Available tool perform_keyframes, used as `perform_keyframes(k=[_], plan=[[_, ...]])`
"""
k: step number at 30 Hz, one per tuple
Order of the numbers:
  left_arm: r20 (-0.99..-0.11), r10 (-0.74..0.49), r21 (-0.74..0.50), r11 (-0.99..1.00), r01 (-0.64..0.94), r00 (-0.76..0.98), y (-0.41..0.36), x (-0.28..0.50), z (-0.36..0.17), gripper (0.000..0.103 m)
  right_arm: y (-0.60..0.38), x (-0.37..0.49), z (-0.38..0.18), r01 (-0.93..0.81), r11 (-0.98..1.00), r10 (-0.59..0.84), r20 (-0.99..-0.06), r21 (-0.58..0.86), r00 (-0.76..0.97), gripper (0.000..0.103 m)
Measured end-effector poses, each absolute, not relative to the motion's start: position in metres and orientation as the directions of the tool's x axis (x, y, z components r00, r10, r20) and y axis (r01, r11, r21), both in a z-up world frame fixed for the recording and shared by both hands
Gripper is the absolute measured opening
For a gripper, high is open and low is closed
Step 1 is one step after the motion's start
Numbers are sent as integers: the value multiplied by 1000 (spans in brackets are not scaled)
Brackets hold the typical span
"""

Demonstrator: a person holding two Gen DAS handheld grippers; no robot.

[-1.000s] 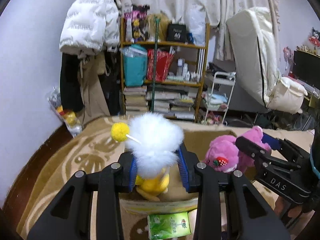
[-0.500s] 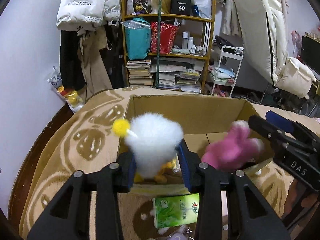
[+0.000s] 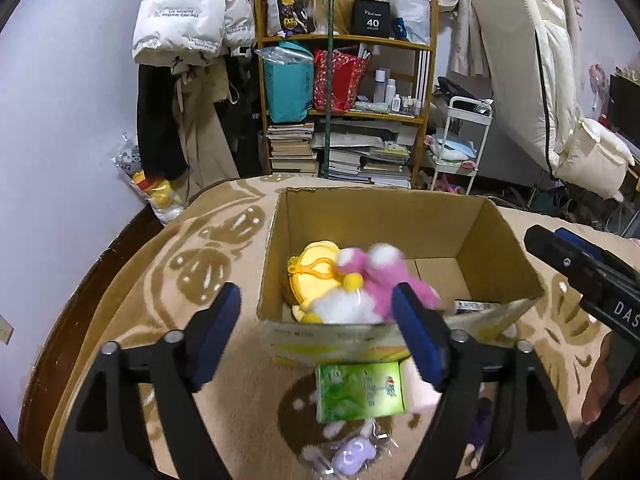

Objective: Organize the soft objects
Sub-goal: 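Open the left tool inside the box while the right tool releases the pink bear there, then withdraw both tools and lower them toward the green tissue pack and roll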

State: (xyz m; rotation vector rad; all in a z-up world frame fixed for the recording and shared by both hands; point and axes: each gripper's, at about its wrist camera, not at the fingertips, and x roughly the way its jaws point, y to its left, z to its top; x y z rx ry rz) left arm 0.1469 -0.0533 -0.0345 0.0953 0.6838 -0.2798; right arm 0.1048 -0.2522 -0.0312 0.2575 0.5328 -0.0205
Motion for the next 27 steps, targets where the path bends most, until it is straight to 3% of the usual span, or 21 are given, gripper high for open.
perform_keyframes(k=[3, 6, 19, 27], plan=[[-619, -213, 9, 960, 278, 756, -50, 133, -27, 93, -251, 92, -24, 98, 966, 34, -496, 238, 868, 94], [-609, -209, 15, 961, 275, 765, -46, 118, -19, 96, -249, 79, -17, 97, 967, 30, -488, 234, 872, 103], [-646, -168, 48, 964, 260, 745, -30, 73, -8, 99, -226, 36, -5, 105, 981, -6, -519, 163, 855, 103], [-709, -133, 68, 965, 255, 692, -25, 63, -17, 99, -214, 23, -23, 148, 980, -34, -619, 134, 785, 103]])
